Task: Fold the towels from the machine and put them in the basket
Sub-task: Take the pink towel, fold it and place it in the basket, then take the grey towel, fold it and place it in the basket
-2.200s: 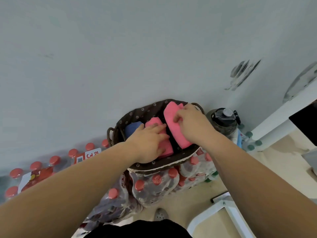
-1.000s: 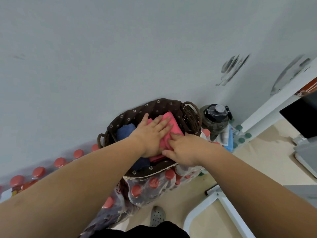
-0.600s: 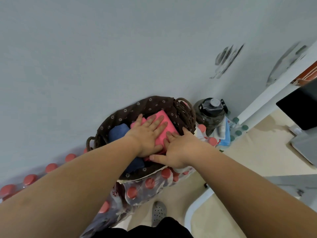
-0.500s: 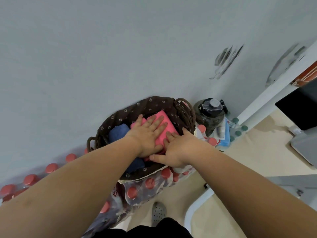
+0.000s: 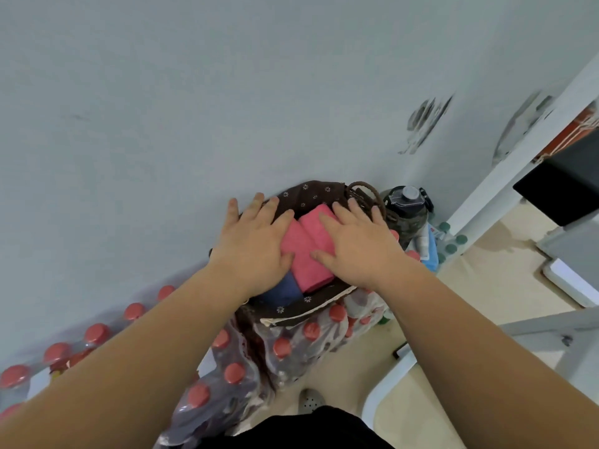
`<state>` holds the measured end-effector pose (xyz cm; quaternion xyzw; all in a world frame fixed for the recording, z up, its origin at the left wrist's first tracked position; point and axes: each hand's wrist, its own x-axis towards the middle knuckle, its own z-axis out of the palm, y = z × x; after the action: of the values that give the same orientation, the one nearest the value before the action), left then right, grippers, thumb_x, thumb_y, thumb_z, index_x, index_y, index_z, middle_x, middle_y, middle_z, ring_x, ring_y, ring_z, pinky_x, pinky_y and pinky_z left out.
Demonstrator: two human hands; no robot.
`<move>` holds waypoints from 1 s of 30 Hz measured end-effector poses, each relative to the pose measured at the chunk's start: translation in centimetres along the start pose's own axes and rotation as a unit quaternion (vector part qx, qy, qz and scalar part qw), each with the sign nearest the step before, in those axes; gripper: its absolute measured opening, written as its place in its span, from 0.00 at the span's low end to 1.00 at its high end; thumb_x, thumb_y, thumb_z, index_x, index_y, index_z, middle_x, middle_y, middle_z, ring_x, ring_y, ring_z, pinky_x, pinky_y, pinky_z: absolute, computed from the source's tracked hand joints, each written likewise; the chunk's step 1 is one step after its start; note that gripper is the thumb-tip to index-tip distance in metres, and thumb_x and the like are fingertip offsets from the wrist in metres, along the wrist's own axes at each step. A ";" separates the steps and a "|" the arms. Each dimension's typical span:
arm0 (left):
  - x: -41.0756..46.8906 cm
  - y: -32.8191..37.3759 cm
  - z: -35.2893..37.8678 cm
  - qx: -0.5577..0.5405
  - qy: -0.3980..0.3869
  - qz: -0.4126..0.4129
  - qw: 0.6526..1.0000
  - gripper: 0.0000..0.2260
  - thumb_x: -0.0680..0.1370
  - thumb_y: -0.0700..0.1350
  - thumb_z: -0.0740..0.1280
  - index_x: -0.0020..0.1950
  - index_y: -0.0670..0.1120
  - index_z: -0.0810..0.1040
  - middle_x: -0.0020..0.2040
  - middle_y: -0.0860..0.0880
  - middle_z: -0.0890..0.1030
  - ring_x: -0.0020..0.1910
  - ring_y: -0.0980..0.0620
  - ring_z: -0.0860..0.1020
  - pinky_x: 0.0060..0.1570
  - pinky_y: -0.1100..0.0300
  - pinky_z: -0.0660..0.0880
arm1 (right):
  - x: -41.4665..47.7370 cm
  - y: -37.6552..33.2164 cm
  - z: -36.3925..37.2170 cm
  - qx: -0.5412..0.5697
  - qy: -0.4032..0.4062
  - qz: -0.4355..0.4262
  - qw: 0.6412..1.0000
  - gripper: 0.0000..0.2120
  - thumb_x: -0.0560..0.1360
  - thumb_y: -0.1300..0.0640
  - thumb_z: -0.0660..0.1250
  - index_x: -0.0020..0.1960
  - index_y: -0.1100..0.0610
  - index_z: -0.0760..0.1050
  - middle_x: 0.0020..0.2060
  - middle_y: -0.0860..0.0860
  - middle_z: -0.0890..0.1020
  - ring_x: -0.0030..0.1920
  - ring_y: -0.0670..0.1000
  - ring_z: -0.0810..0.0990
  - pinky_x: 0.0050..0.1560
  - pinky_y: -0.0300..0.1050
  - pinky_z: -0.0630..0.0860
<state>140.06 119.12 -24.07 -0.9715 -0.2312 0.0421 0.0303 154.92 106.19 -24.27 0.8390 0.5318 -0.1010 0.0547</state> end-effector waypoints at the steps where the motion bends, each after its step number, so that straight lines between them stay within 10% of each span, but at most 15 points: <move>1: -1.0 -0.4 -0.3 -0.006 0.007 0.001 1.000 0.33 0.80 0.62 0.57 0.81 0.53 0.52 0.82 0.46 0.53 0.81 0.43 0.47 0.76 0.37 0.44 | -0.4 -0.7 0.1 0.005 0.017 0.021 1.000 0.37 0.78 0.32 0.53 0.81 0.48 0.50 0.81 0.55 0.51 0.80 0.60 0.45 0.76 0.67 0.45; 13: -12.1 -4.3 2.5 -0.114 0.014 0.098 0.989 0.34 0.77 0.66 0.61 0.80 0.54 0.58 0.82 0.46 0.53 0.81 0.44 0.46 0.76 0.37 0.46 | -11.6 -11.4 4.6 0.069 0.128 0.188 0.971 0.33 0.76 0.33 0.59 0.77 0.44 0.60 0.79 0.53 0.58 0.79 0.59 0.53 0.76 0.67 0.51; 21: -15.7 2.1 3.0 -0.166 0.098 0.253 0.948 0.28 0.73 0.61 0.63 0.68 0.47 0.75 0.73 0.40 0.71 0.75 0.37 0.64 0.72 0.33 0.57 | -23.7 -12.2 9.2 0.105 0.070 0.327 0.936 0.32 0.77 0.33 0.58 0.77 0.41 0.56 0.80 0.52 0.54 0.78 0.58 0.55 0.76 0.62 0.55; 30: -17.8 12.6 6.6 -0.143 -0.075 0.360 0.919 0.31 0.77 0.63 0.61 0.78 0.52 0.62 0.77 0.47 0.63 0.76 0.45 0.59 0.75 0.49 0.57 | -35.0 -8.2 16.5 0.135 -0.010 0.458 0.879 0.32 0.75 0.33 0.61 0.75 0.42 0.62 0.79 0.51 0.56 0.78 0.57 0.56 0.75 0.61 0.57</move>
<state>129.22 100.05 -30.40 -0.9772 0.1288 0.0889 -0.1438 131.17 75.52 -32.24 0.9870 0.0693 -0.1443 -0.0136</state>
